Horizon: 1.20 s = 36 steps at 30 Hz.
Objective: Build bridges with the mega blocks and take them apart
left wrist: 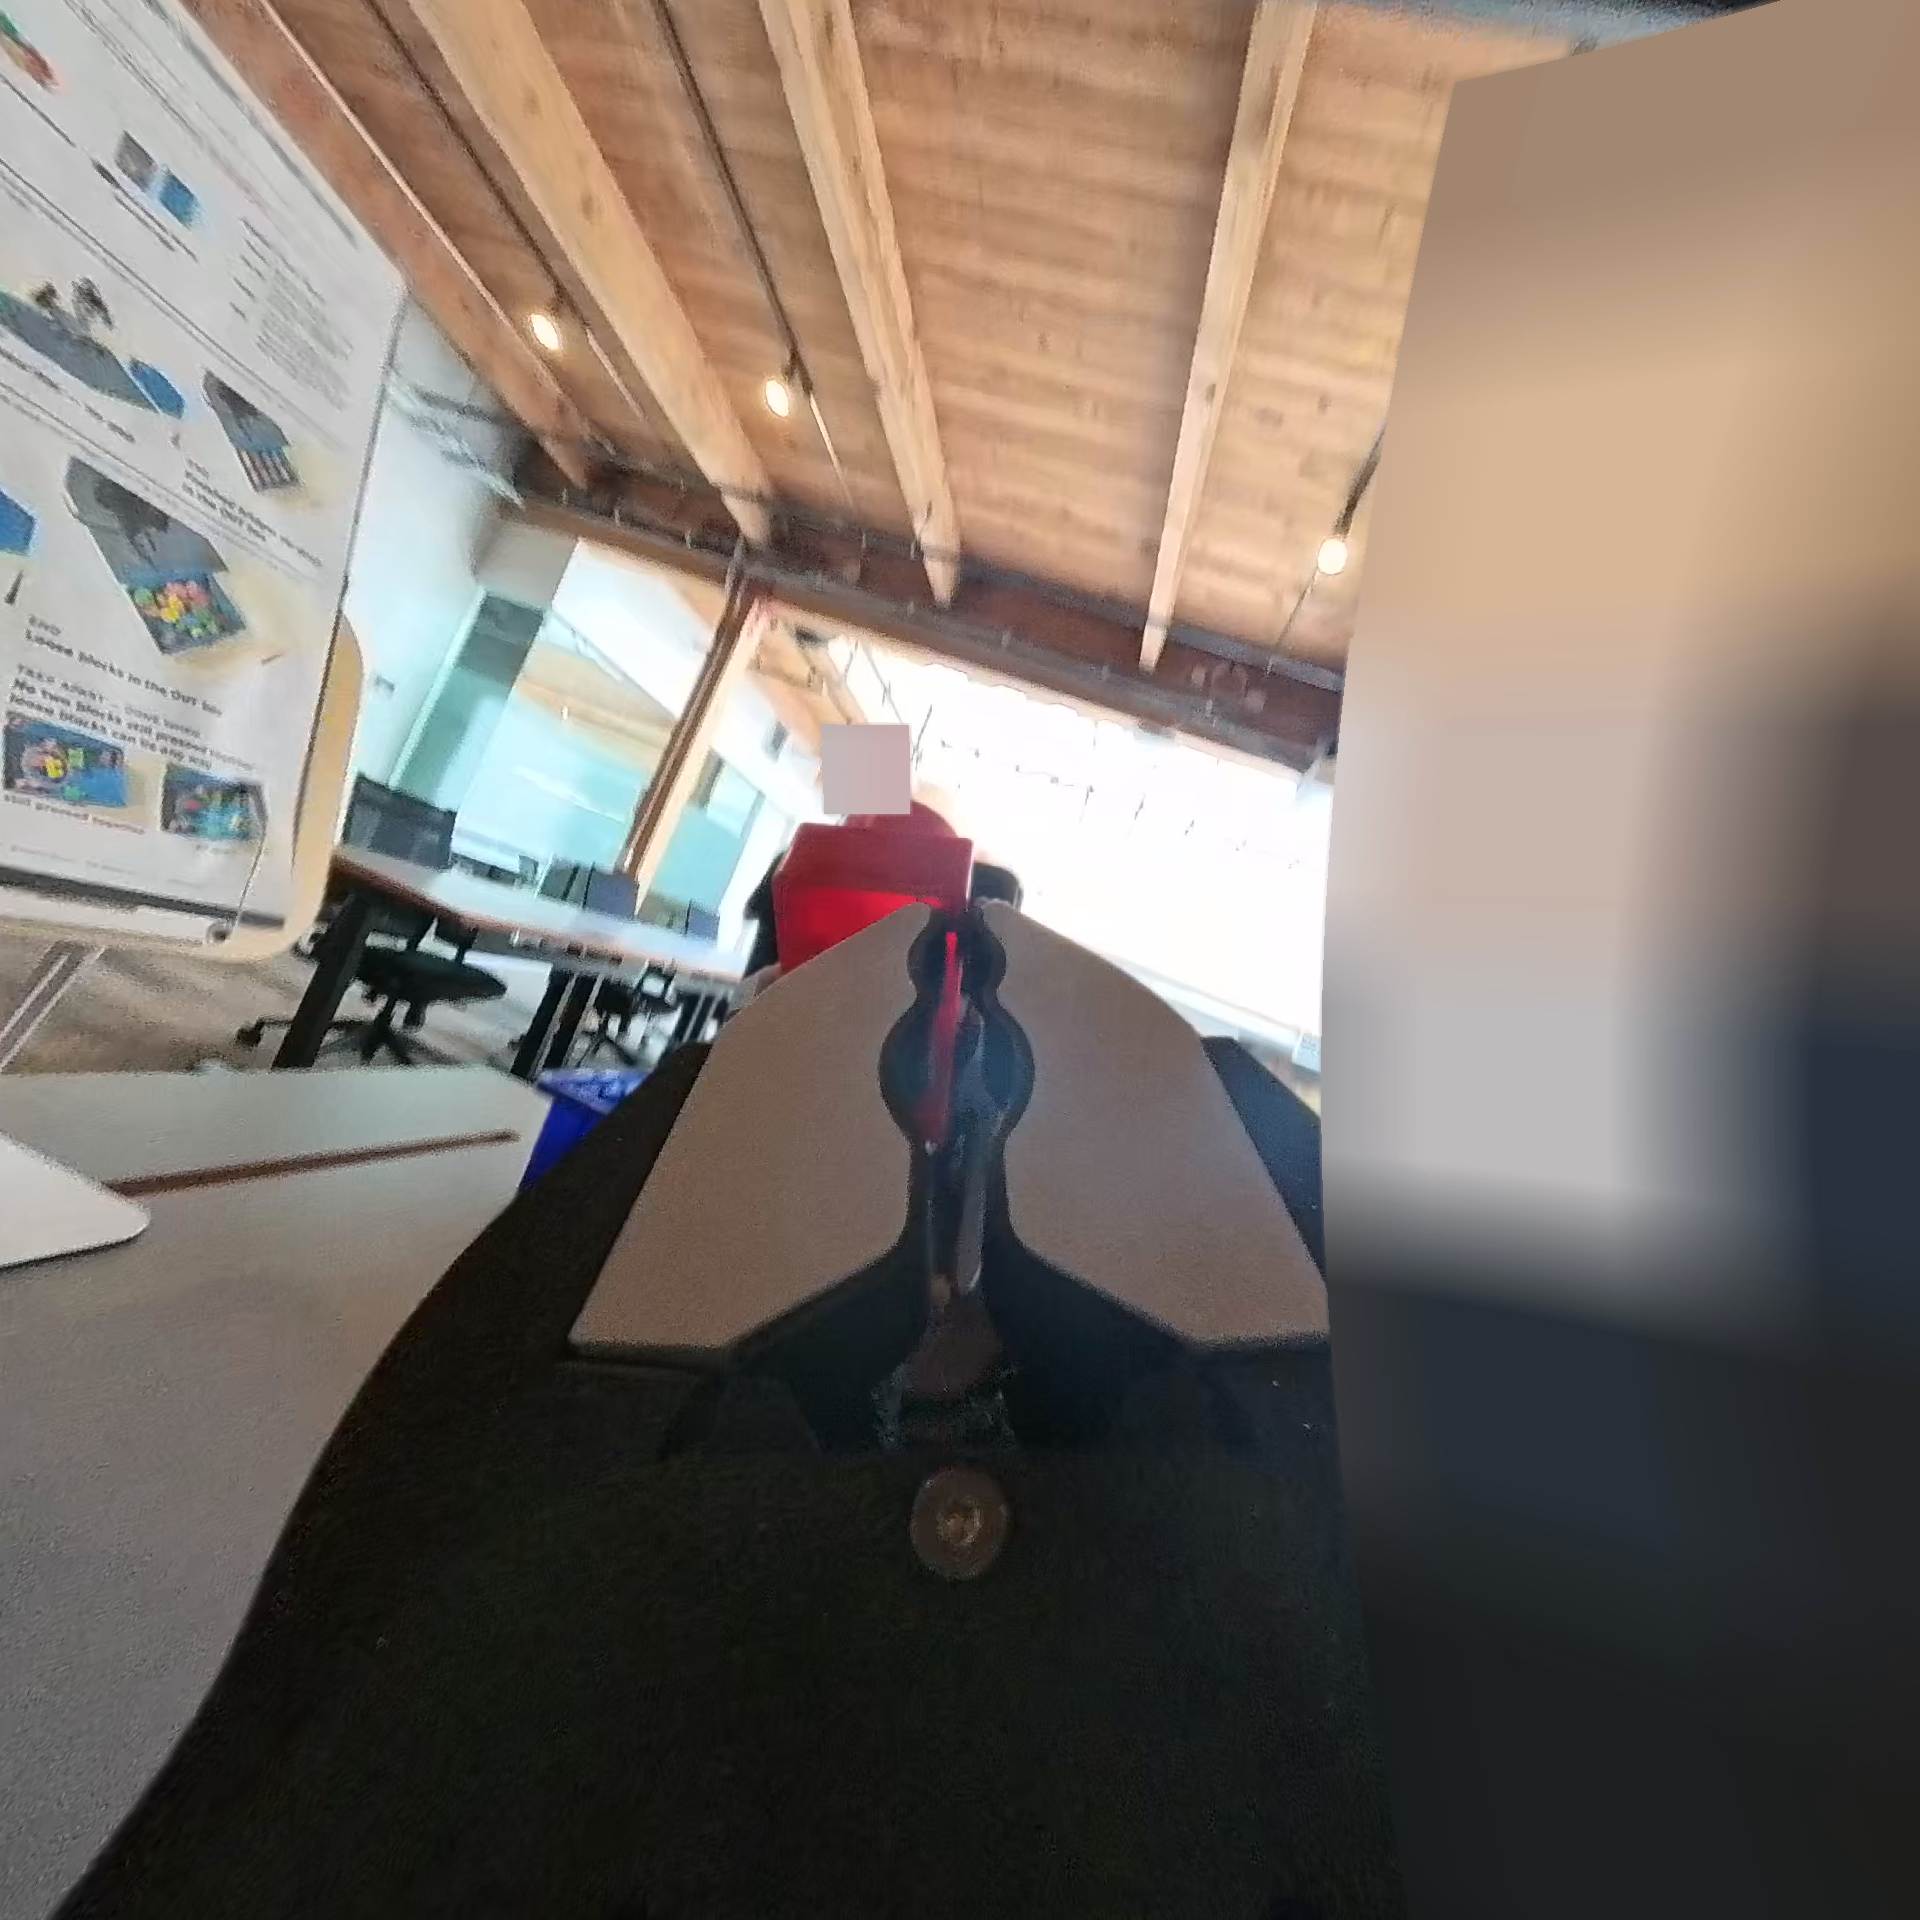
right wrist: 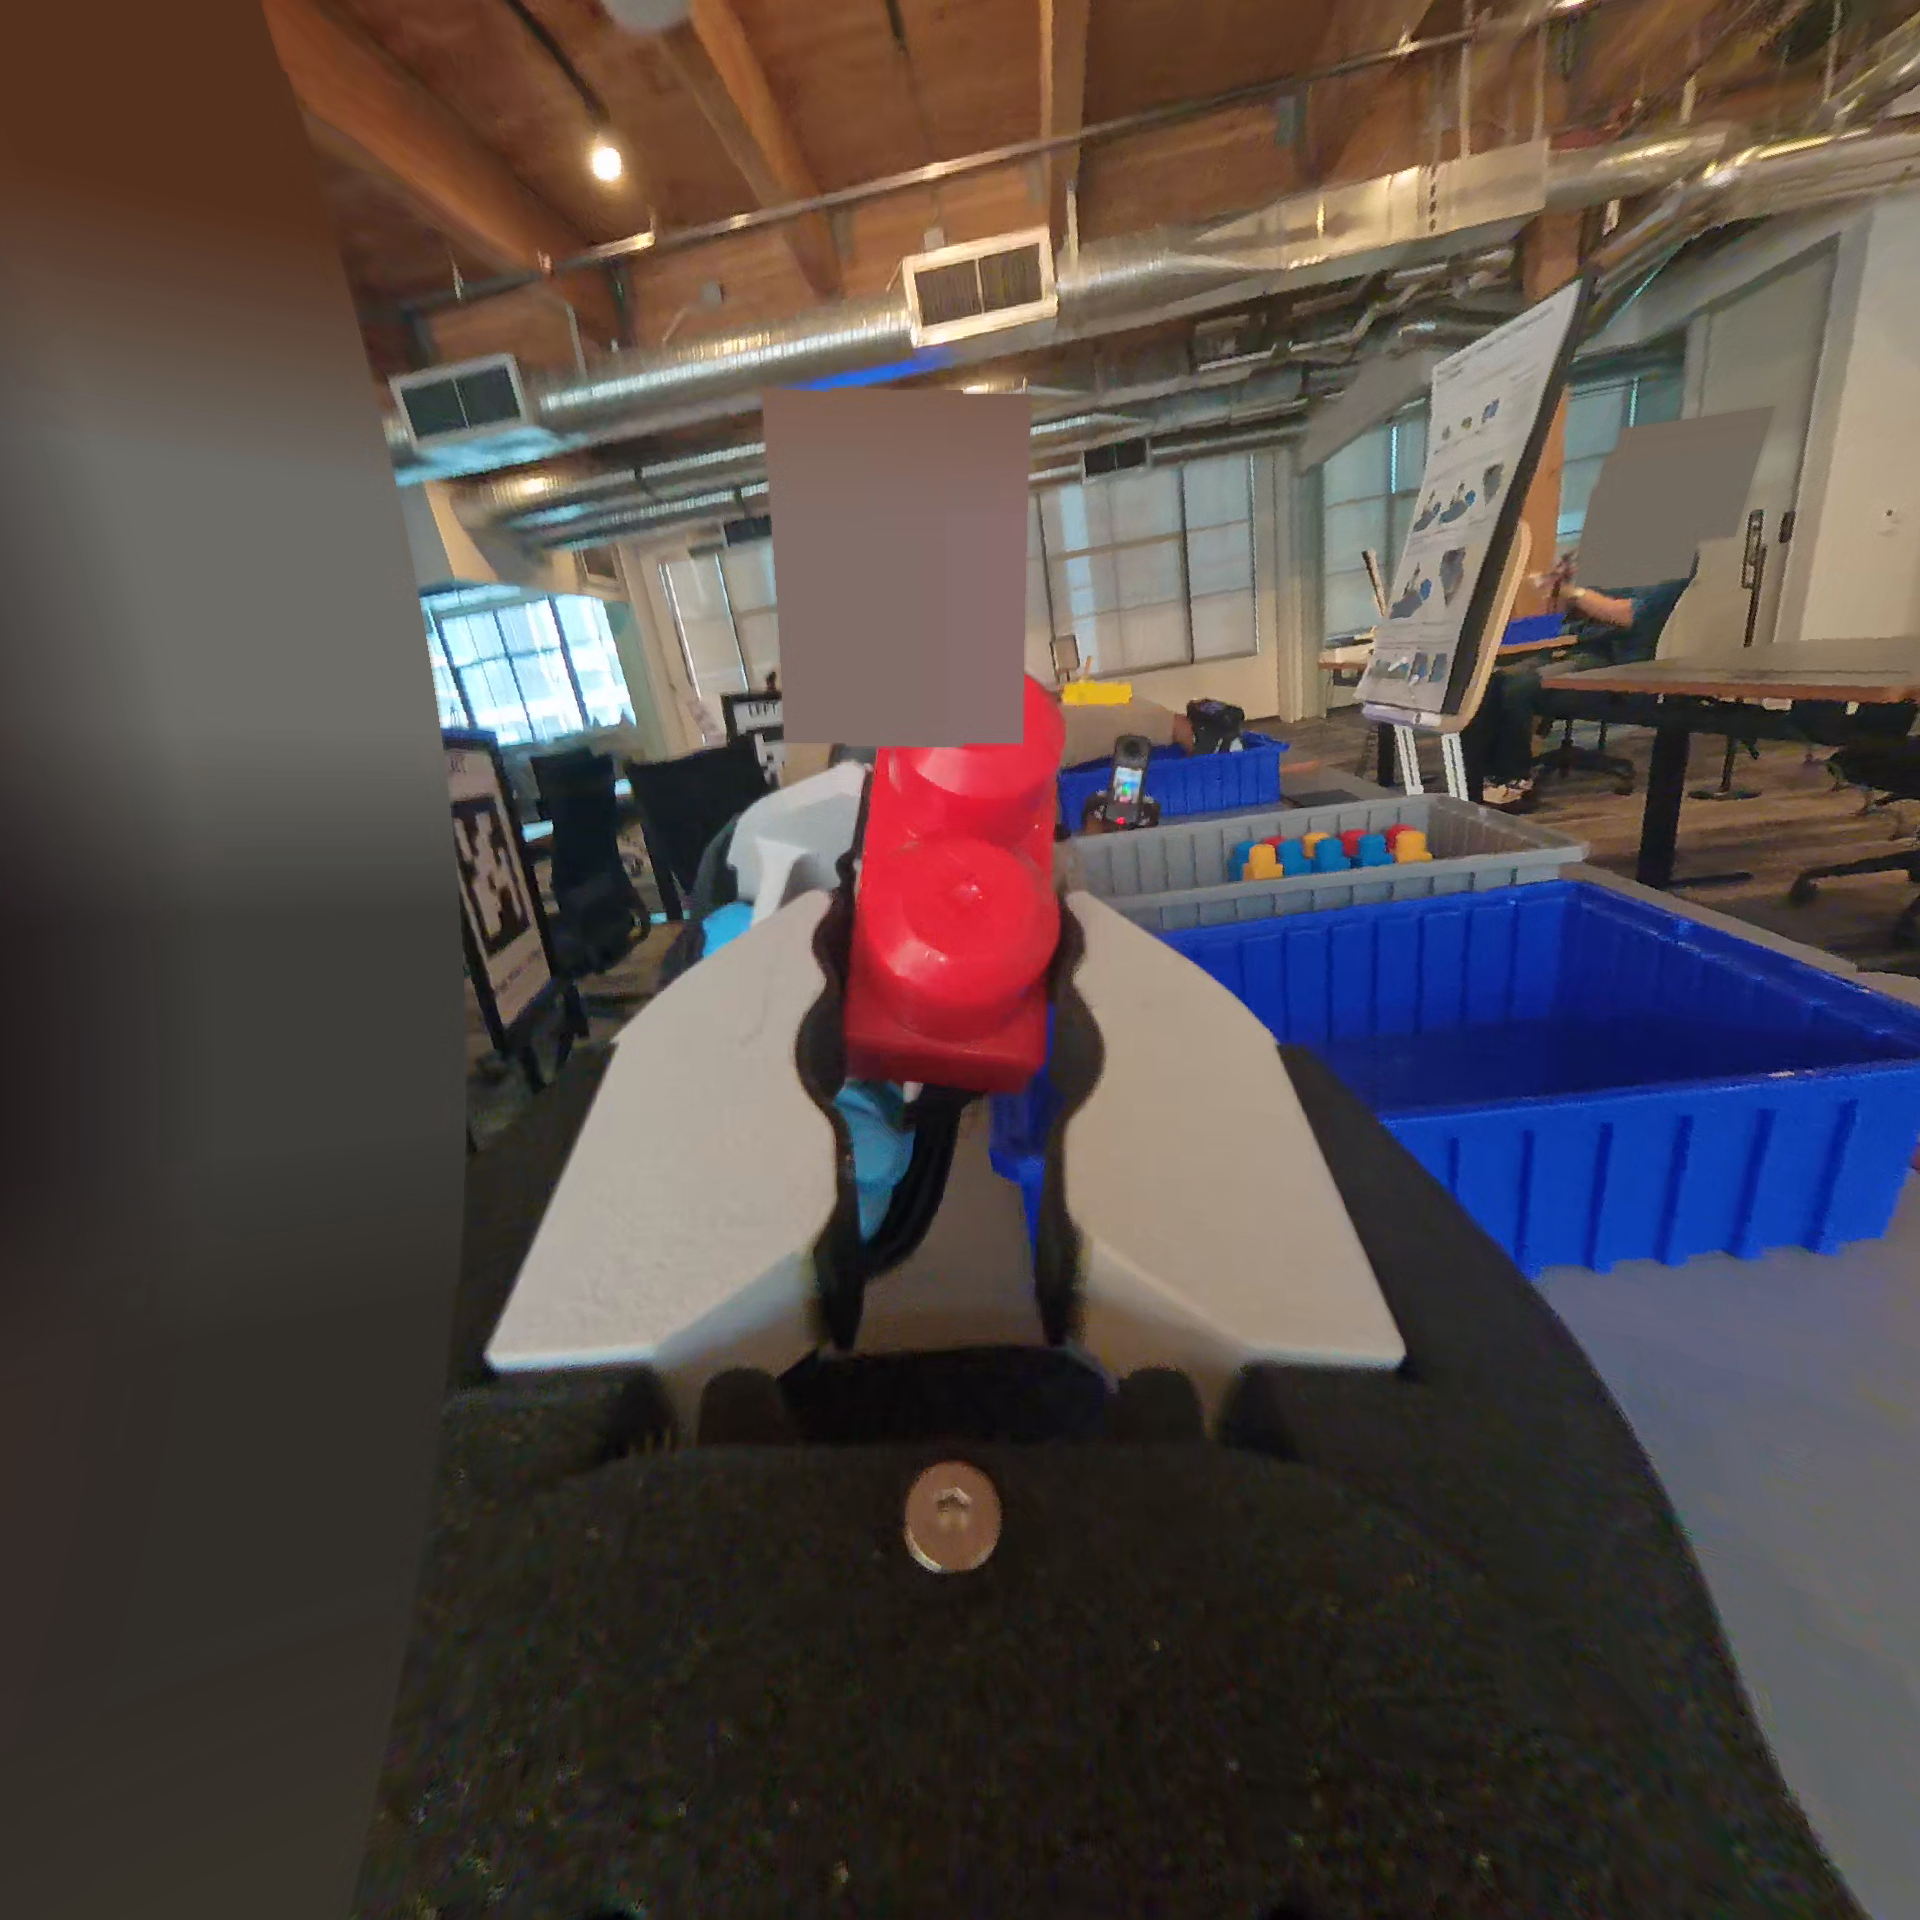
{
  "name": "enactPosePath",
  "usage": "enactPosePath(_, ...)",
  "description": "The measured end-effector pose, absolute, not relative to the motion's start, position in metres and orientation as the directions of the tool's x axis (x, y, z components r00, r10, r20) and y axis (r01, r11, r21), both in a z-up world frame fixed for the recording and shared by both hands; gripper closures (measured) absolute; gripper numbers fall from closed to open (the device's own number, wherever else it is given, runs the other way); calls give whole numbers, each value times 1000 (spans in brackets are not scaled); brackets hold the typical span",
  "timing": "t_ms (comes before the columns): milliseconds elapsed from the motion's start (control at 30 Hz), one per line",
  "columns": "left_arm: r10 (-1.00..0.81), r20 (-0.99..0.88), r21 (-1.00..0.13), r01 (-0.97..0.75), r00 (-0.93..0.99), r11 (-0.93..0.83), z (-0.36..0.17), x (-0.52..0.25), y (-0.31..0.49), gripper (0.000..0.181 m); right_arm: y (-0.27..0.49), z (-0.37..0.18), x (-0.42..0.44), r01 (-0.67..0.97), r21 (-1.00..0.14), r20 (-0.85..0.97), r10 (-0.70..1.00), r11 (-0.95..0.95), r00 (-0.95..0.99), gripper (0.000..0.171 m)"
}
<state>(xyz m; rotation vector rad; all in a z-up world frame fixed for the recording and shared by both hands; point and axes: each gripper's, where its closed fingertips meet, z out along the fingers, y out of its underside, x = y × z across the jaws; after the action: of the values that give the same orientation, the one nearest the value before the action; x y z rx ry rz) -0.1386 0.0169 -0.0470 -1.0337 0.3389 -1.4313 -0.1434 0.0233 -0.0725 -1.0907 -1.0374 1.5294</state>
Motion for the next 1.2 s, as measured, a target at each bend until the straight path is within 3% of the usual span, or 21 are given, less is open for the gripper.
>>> enactPosePath(67,-914,347,-826,530,211,-191,-55,-135,13,149,20,-77,-138,-161,-977,-115,982,-139,-151,135)
enactPosePath(167,-931,264,-934,307,253,-181,-71,-132,2,129,15,-88,-128,-39,-998,-41,987,-48,-155,135)
enactPosePath(233,-928,162,-978,179,335,-106,-77,-134,1,106,10,-96,-121,55,-998,-1,984,9,-177,135)
enactPosePath(367,-925,0,-994,-100,381,-42,-97,-130,-4,96,-5,-111,-113,199,-975,50,968,101,-244,135)
enactPosePath(567,-949,-26,-976,-213,315,-44,-118,-114,-14,115,-23,-118,-111,273,-952,46,945,140,-324,136)
enactPosePath(700,-964,-38,-979,-205,265,-18,-123,-110,-23,144,-24,-127,-111,320,-937,30,945,140,-324,136)
enactPosePath(933,-957,-41,-979,-205,288,-20,-135,-110,-23,145,-24,-137,-111,390,-905,38,943,173,-329,135)
enactPosePath(1000,-956,-32,-979,-200,293,-29,-138,-111,-23,145,-21,-137,-110,430,-886,36,948,176,-315,120)
enactPosePath(1200,-942,-53,-973,-227,330,-25,-149,-106,-21,145,-20,-147,-98,662,-690,58,933,294,-355,119)
